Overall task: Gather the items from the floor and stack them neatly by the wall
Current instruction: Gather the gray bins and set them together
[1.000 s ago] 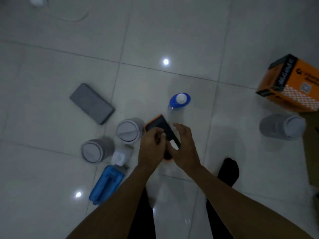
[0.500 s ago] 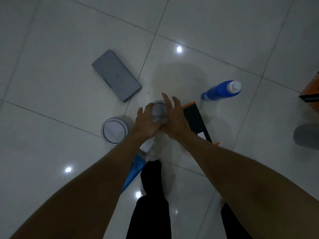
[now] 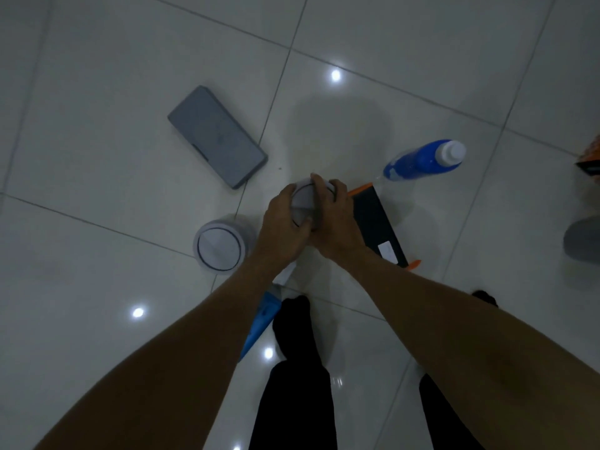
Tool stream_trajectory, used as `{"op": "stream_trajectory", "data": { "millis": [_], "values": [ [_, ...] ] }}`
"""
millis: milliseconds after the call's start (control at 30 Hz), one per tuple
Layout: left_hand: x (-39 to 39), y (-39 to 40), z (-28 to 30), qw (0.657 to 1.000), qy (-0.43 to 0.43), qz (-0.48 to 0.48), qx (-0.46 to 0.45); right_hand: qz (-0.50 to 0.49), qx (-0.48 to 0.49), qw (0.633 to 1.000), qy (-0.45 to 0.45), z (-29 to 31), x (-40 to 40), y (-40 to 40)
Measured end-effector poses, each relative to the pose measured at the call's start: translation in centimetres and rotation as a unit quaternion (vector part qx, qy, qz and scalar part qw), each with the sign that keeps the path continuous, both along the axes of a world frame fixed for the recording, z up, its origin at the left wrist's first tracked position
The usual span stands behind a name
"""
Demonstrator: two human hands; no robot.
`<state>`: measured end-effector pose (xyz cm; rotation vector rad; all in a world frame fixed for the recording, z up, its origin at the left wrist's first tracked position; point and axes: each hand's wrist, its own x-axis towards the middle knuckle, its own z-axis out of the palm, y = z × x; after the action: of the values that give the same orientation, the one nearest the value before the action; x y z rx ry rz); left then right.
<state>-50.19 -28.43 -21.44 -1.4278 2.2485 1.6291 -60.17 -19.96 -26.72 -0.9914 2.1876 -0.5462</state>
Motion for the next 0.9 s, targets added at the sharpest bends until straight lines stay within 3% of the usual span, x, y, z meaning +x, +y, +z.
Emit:
{"op": "stream_trajectory", "data": {
  "millis": [333,600,900],
  "values": [
    [-6.5,5.4,6.9,0.982,0.056,0.02,-0.182,-0.107,-0.102,0.988,-0.049,8.5,-5.2,5.5],
    [-15.3,16.6,8.2,0.989,0.087,-0.054,-0.108,-0.165,-0.079,0.982,-0.042,10.5,-13.5,19.2],
    [-28.0,31.6,6.3,0.982,0.111,-0.153,0.019,-0.244,-0.005,0.969,-0.021,8.6,-26.3,34.6]
  ]
}}
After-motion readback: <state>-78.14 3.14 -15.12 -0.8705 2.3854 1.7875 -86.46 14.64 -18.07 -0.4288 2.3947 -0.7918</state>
